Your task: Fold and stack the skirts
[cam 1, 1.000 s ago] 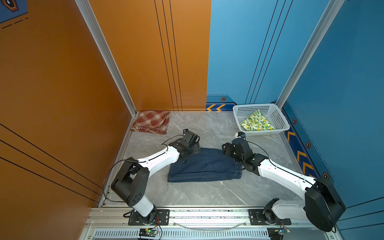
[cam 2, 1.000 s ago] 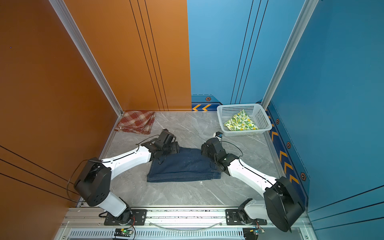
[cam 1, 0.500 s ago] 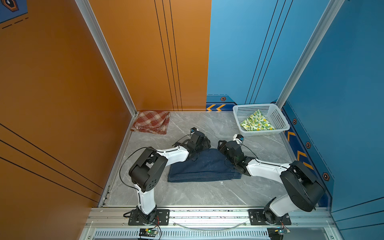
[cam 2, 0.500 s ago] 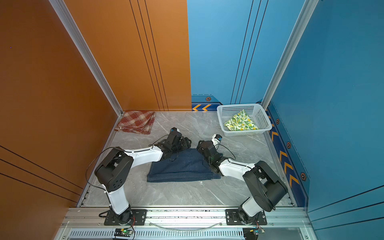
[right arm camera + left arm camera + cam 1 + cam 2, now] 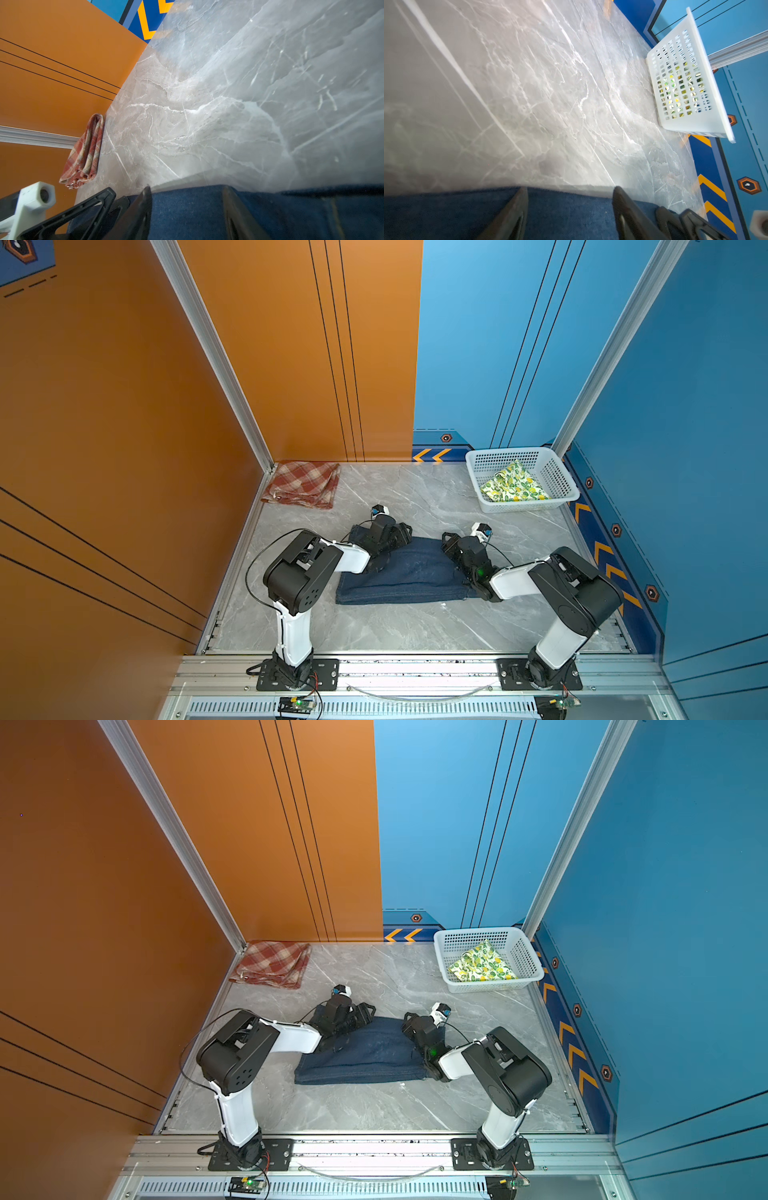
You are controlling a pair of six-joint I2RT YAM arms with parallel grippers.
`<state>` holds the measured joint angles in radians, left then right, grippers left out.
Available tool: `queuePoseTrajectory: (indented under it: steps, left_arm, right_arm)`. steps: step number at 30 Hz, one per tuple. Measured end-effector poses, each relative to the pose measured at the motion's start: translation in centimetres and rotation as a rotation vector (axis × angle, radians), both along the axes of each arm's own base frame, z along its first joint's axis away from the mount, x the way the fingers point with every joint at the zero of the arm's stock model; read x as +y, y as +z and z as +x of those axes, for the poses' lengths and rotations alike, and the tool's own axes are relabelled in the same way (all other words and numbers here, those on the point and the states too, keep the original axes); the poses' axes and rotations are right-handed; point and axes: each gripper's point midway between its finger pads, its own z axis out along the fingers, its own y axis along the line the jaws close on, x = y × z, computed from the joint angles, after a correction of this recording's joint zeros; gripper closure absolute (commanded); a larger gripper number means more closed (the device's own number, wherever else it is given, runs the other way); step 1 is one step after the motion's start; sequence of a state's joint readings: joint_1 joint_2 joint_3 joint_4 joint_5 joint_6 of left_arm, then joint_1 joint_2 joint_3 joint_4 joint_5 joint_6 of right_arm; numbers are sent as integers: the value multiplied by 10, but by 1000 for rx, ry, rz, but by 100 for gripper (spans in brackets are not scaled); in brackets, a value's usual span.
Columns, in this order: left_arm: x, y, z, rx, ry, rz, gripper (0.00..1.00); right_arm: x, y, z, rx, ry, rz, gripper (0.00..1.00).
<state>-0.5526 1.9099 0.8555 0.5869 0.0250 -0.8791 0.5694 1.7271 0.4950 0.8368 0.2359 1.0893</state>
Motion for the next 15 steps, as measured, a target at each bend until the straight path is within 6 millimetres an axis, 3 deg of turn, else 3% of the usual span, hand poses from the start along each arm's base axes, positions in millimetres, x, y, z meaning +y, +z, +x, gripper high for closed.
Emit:
queuePoseTrajectory:
  steps: [12,15]
  left_arm:
    - [38,0,22,-25,-6,-68,36]
    - [57,-2,28,-16,27,-73,36]
  right_arm:
    - [-9,-2,8,-51,47,38,43]
    - [-9,-2,8,-52,57,24,43]
